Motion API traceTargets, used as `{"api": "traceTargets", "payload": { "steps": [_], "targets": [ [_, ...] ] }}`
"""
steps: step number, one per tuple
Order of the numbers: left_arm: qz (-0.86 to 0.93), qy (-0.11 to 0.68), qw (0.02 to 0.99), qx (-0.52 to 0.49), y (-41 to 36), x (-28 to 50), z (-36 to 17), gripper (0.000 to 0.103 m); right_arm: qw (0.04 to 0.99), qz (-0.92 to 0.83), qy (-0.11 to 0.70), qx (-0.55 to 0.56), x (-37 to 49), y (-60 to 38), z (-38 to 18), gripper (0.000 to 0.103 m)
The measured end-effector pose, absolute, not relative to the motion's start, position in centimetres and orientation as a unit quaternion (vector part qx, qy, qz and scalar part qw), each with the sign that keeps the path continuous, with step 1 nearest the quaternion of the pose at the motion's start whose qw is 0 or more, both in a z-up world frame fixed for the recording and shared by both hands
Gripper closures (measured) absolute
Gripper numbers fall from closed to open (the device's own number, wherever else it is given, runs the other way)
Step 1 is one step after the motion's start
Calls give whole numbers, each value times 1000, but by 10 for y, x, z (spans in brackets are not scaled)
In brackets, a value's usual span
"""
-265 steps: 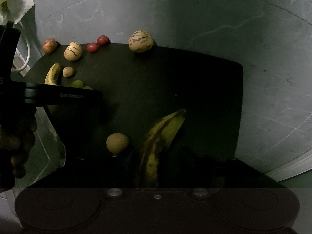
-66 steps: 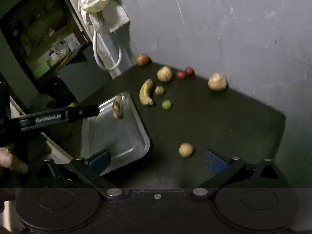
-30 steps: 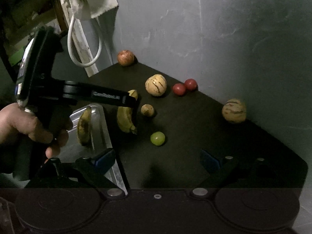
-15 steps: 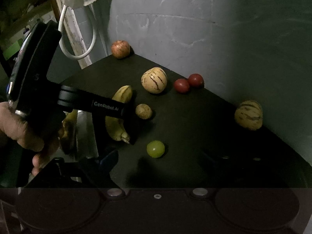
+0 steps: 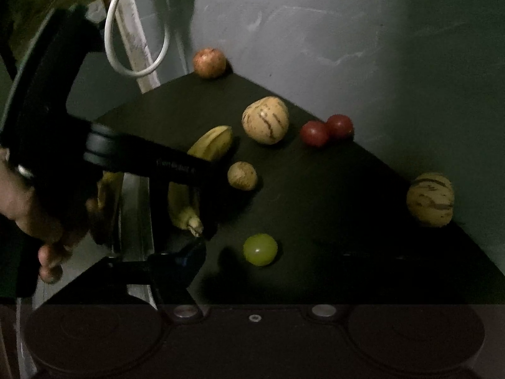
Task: Organize fruits
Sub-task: 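Grasp the small yellow banana with the left tool while the right tool grasps another green grape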
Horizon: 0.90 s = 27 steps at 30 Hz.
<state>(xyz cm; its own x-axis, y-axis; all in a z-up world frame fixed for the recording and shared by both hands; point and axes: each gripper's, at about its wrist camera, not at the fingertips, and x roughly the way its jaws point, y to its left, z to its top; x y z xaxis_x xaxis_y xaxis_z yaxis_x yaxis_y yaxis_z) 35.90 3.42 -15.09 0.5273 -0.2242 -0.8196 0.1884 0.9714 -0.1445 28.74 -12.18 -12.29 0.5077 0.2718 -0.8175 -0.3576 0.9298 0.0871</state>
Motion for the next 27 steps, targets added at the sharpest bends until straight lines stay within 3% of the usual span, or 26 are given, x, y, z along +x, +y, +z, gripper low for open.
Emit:
{"api": "traceTargets", "payload": {
  "steps": [3,11,14,27],
  "targets": [
    [-116,472,874,-20,35,359,-151,65,863,188,464,-61,291,-119,-127,49],
    [-115,472,874,-24,35,359,-150,67,860,192,467,-76,298,-119,-133,62],
    [-115,472,874,-28,36,360,-150,67,861,190,465,-84,298,-119,-133,76],
    [-106,458,882,-37,39,352,-139,68,874,193,442,-60,294,-121,-112,79]
  ]
}}
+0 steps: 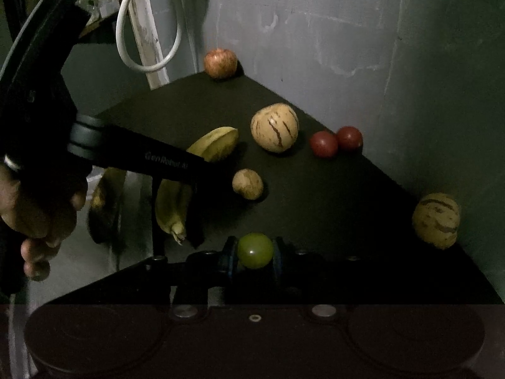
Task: Organize fruits
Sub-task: 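Grasp the small yellow banana with the left tool while the right tool grasps another green grape, then carry the yellow banana in the left tool over the tray while the right tool carries the grape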
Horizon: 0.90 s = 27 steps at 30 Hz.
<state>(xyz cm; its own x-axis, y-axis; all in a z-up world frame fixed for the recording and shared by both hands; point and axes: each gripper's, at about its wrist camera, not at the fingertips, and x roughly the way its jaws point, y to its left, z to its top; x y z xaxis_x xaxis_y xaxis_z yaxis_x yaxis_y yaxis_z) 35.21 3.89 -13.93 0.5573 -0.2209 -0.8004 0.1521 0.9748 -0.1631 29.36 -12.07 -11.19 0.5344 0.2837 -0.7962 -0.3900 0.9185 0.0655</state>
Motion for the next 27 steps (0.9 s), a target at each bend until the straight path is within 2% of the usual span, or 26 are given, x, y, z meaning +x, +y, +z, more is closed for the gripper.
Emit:
{"api": "traceTargets", "payload": {
  "steps": [13,27],
  "targets": [
    [-74,421,902,-60,57,317,-92,68,898,199,391,-35,278,-128,-49,79],
    [-12,367,927,-79,75,240,-32,68,909,251,332,-35,231,-135,14,79]
  ]
}}
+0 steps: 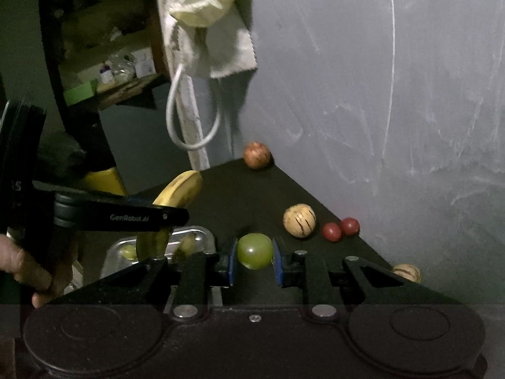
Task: Organize fruits
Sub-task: 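Carry the yellow banana in the left tool over the tray while the right tool carries the grape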
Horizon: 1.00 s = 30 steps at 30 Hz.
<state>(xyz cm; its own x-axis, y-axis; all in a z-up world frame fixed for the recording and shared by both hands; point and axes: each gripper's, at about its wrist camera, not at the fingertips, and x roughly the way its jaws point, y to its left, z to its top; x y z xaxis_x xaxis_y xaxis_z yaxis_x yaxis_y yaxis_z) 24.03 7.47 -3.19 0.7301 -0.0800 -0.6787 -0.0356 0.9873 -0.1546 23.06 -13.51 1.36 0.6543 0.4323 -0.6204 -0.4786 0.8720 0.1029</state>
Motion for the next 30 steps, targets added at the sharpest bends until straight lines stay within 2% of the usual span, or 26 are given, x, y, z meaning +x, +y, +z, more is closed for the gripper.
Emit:
{"api": "traceTargets", "payload": {
  "steps": [13,30],
  "targets": [
    [44,340,934,-97,85,164,-6,69,900,313,300,-44,182,-130,44,79],
    [93,390,905,-139,104,107,-58,69,871,349,342,-47,163,-121,17,79]
  ]
}}
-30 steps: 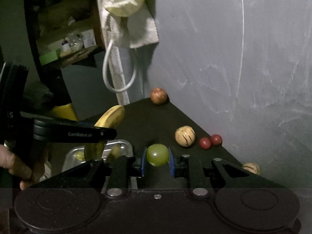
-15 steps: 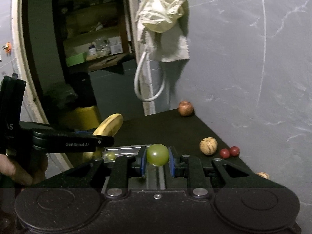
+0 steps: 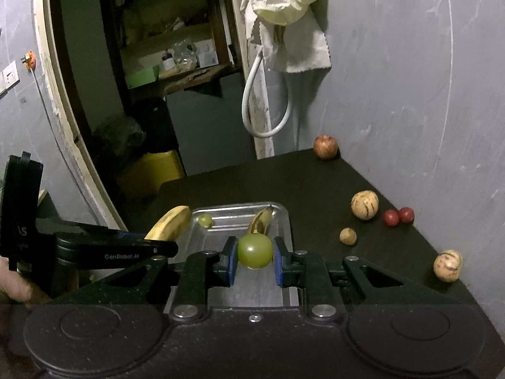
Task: Organize fruits
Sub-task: 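Carry the yellow banana in the left tool over the tray while the right tool carries the grape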
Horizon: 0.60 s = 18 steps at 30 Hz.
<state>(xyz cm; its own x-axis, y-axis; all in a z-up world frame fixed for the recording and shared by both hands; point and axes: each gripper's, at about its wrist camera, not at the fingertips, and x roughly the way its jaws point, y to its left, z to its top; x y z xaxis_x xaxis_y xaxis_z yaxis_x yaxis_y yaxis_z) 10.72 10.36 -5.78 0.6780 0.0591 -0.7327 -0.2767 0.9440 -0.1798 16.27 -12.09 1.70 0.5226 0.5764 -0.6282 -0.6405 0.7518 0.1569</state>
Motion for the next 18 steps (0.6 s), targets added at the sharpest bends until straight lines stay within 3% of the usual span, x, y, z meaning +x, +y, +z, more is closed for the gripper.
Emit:
{"api": "traceTargets", "payload": {
  "steps": [18],
  "targets": [
    [62,436,891,-110,150,183,-110,69,847,341,405,-52,212,-61,-35,79]
  ]
}}
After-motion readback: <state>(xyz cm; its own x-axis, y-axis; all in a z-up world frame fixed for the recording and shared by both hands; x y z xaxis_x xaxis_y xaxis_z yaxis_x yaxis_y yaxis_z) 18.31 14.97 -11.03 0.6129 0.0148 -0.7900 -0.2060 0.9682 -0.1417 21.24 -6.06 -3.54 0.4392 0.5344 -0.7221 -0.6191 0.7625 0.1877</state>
